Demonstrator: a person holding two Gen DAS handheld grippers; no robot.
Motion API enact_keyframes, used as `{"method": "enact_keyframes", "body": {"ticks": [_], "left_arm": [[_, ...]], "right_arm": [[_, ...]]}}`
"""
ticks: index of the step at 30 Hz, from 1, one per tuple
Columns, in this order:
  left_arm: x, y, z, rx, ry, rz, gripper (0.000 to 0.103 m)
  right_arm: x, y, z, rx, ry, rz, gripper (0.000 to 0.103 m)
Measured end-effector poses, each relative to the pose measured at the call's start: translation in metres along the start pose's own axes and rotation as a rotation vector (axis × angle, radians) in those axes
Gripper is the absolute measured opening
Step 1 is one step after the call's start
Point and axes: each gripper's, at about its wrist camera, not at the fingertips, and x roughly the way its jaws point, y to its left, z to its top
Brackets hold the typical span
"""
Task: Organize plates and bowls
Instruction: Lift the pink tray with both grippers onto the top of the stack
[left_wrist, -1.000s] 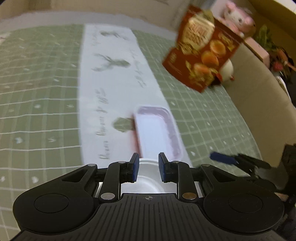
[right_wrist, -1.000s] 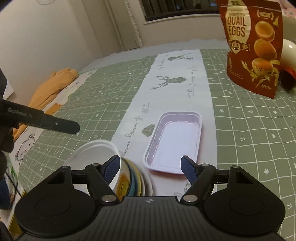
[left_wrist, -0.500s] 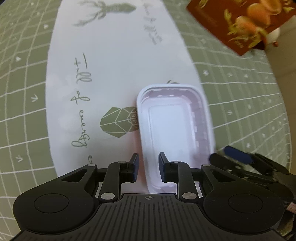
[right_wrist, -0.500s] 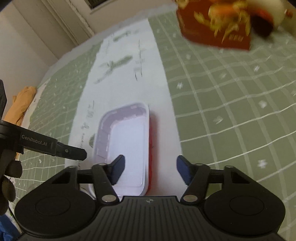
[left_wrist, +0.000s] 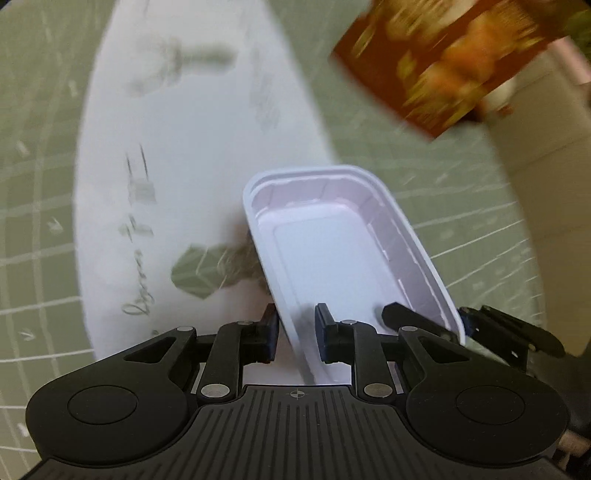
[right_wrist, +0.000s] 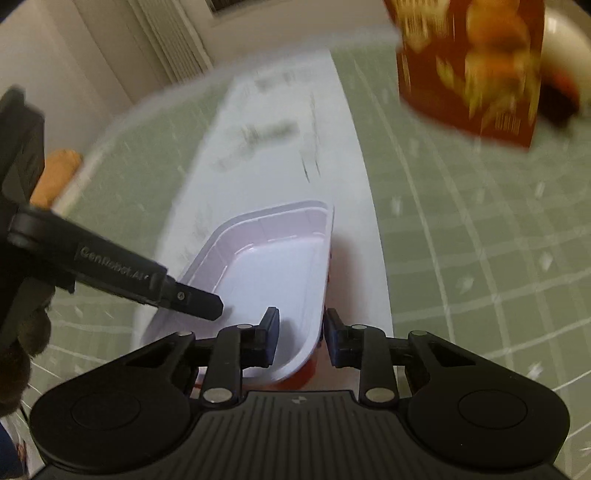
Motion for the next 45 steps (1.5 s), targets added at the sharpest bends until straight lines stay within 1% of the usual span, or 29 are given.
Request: {"method": "enact_keyframes", "body": {"ticks": [2, 5, 8, 10, 11, 14, 15, 17, 19, 20, 24, 26, 28, 31, 34, 36, 38, 41, 45], "left_arm": [[-0.047, -0.009, -0.021, 0.056, -0.106, -0.009, 0.023], [-0.102, -0.012, -0.055, 0.091, -0.224, -0.002, 0.023], [-0.143, -0.006, -0.093, 0.095, -0.322, -0.004, 0.023], [-0.157, 0.001, -0.117, 0.088, -0.359, -0.007, 0.024], [-0.157, 0.005, -0.129, 0.084, -0.372, -0.006, 0.024], [-0.142, 0.017, -0.155, 0.062, -0.358, 0.000, 0.023], [-0.134, 0.022, -0.163, 0.056, -0.351, 0.001, 0.023], [-0.117, 0.031, -0.181, 0.030, -0.333, 0.014, 0.023], [-0.109, 0.040, -0.194, 0.011, -0.334, 0.026, 0.023], [-0.104, 0.045, -0.199, -0.015, -0.338, 0.025, 0.023], [-0.097, 0.069, -0.210, -0.131, -0.353, -0.037, 0.023], [-0.096, 0.080, -0.216, -0.197, -0.354, -0.074, 0.023], [-0.094, 0.084, -0.222, -0.215, -0.353, -0.091, 0.023], [-0.099, 0.085, -0.225, -0.211, -0.355, -0.101, 0.023], [-0.107, 0.079, -0.224, -0.184, -0.367, -0.110, 0.024], [-0.110, 0.077, -0.223, -0.172, -0.367, -0.118, 0.024], [-0.111, 0.078, -0.221, -0.179, -0.367, -0.121, 0.024], [-0.109, 0.084, -0.223, -0.209, -0.376, -0.096, 0.024], [-0.111, 0.094, -0.224, -0.249, -0.385, -0.102, 0.024]], "right_arm": [[-0.035, 0.015, 0.005, -0.020, -0.082, 0.016, 0.027], [-0.083, 0.046, 0.002, -0.073, -0.185, 0.034, 0.028], [-0.116, 0.073, -0.011, -0.118, -0.241, 0.068, 0.029], [-0.129, 0.085, -0.025, -0.131, -0.253, 0.094, 0.029], [-0.134, 0.090, -0.036, -0.132, -0.251, 0.111, 0.030], [-0.133, 0.099, -0.065, -0.127, -0.230, 0.131, 0.032], [-0.128, 0.101, -0.076, -0.127, -0.224, 0.127, 0.035], [-0.119, 0.104, -0.095, -0.128, -0.218, 0.108, 0.037], [-0.109, 0.106, -0.114, -0.114, -0.207, 0.090, 0.039], [-0.105, 0.107, -0.121, -0.107, -0.207, 0.090, 0.040], [-0.103, 0.110, -0.141, -0.069, -0.215, 0.110, 0.040], [-0.103, 0.112, -0.145, -0.071, -0.214, 0.123, 0.040], [-0.101, 0.114, -0.148, -0.074, -0.196, 0.134, 0.040], [-0.096, 0.115, -0.152, -0.073, -0.177, 0.137, 0.040], [-0.096, 0.115, -0.154, -0.059, -0.172, 0.135, 0.040], [-0.098, 0.114, -0.153, -0.057, -0.181, 0.133, 0.040], [-0.102, 0.112, -0.153, -0.058, -0.190, 0.134, 0.042], [-0.108, 0.109, -0.153, -0.069, -0.214, 0.115, 0.047], [-0.114, 0.108, -0.150, -0.082, -0.247, 0.098, 0.049]]}}
